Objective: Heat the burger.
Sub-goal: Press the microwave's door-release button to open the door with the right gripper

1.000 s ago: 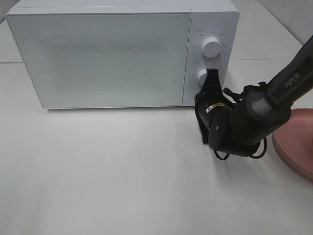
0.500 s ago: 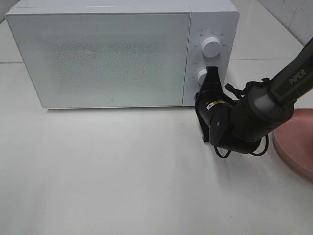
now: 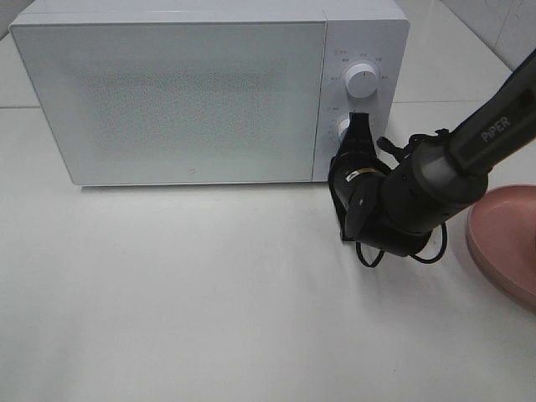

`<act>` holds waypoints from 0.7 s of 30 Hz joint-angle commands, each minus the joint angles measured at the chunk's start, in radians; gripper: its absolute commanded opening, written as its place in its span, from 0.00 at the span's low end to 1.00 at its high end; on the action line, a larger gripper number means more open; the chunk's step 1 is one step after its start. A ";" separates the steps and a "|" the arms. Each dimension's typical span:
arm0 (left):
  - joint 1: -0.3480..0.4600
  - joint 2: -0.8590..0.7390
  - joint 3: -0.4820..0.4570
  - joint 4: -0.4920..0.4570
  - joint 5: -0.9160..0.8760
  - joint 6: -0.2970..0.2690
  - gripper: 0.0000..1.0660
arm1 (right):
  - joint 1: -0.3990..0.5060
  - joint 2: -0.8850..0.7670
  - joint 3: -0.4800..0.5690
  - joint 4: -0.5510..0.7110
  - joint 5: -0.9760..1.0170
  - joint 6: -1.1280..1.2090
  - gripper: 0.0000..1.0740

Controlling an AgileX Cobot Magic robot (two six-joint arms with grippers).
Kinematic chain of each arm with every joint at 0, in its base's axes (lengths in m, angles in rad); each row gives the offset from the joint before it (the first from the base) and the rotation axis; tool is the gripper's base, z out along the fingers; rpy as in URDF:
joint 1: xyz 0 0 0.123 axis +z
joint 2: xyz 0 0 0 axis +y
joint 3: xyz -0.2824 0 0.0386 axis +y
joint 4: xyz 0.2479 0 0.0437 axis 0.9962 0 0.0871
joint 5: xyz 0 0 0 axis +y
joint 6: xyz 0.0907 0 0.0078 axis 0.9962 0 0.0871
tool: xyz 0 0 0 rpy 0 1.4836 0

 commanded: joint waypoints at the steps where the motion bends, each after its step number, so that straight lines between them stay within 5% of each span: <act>1: -0.008 -0.013 -0.002 -0.005 -0.015 -0.006 0.94 | -0.018 0.018 -0.078 -0.033 -0.183 -0.019 0.00; 21: -0.008 -0.013 -0.002 -0.005 -0.015 -0.006 0.94 | -0.018 0.016 -0.124 -0.025 -0.220 -0.082 0.00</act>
